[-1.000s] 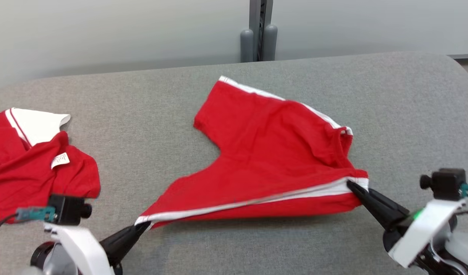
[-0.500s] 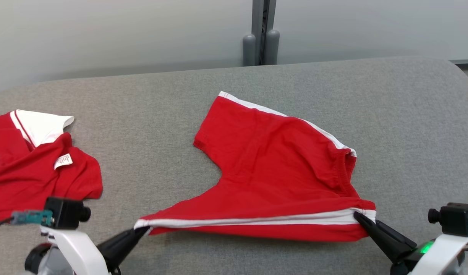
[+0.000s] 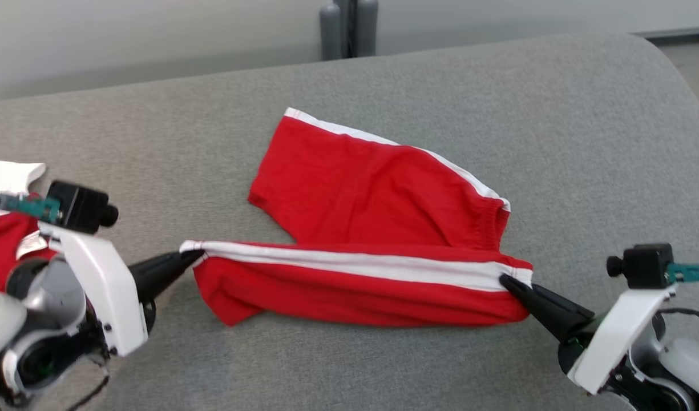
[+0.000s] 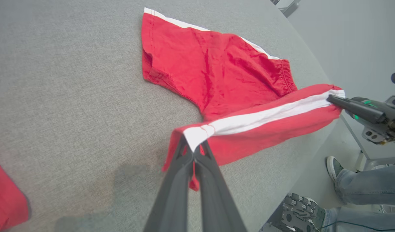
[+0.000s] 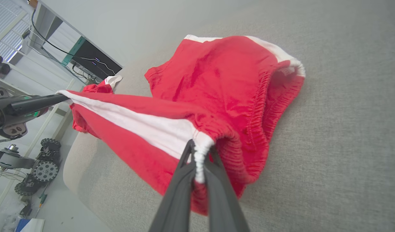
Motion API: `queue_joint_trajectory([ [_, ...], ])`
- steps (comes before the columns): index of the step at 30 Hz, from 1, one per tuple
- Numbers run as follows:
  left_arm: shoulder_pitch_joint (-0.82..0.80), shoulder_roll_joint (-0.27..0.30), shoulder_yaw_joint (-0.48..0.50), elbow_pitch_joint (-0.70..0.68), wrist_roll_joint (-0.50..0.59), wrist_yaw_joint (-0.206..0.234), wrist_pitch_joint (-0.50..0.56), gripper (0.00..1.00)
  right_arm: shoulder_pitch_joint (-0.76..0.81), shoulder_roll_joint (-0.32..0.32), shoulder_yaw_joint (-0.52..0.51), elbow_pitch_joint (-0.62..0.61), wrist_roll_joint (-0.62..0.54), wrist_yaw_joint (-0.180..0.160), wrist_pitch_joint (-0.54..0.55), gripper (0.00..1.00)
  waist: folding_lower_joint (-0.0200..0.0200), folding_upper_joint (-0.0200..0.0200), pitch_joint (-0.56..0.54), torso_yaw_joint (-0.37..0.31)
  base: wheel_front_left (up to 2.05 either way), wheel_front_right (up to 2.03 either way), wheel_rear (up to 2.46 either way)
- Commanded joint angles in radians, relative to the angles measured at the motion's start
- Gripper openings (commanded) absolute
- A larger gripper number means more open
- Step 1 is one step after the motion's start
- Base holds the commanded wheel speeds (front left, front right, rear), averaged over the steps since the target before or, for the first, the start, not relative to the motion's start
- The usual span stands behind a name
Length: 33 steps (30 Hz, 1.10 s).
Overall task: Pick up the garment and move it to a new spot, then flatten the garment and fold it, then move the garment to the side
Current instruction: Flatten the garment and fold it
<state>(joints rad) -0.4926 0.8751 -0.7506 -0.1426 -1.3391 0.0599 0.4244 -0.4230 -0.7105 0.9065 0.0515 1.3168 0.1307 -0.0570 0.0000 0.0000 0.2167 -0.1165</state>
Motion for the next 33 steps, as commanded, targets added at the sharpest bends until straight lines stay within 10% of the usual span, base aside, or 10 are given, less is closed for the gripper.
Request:
queue_joint_trajectory([
  [1,-0.023,0.003,0.001,0.011,-0.001,-0.005,0.012,0.00,-0.013,0.003,-0.006,0.007,0.004,0.000,0.009,0.00,0.0000,0.0000,0.021,-0.019,0.00,0.00,0.00],
  [33,-0.675,-0.156,-0.043,0.395,0.118,-0.082,0.399,0.00,-0.248,0.231,-0.047,0.080,-0.039,0.000,-0.142,0.00,0.0000,0.0000,0.301,-0.196,0.00,0.00,0.00],
])
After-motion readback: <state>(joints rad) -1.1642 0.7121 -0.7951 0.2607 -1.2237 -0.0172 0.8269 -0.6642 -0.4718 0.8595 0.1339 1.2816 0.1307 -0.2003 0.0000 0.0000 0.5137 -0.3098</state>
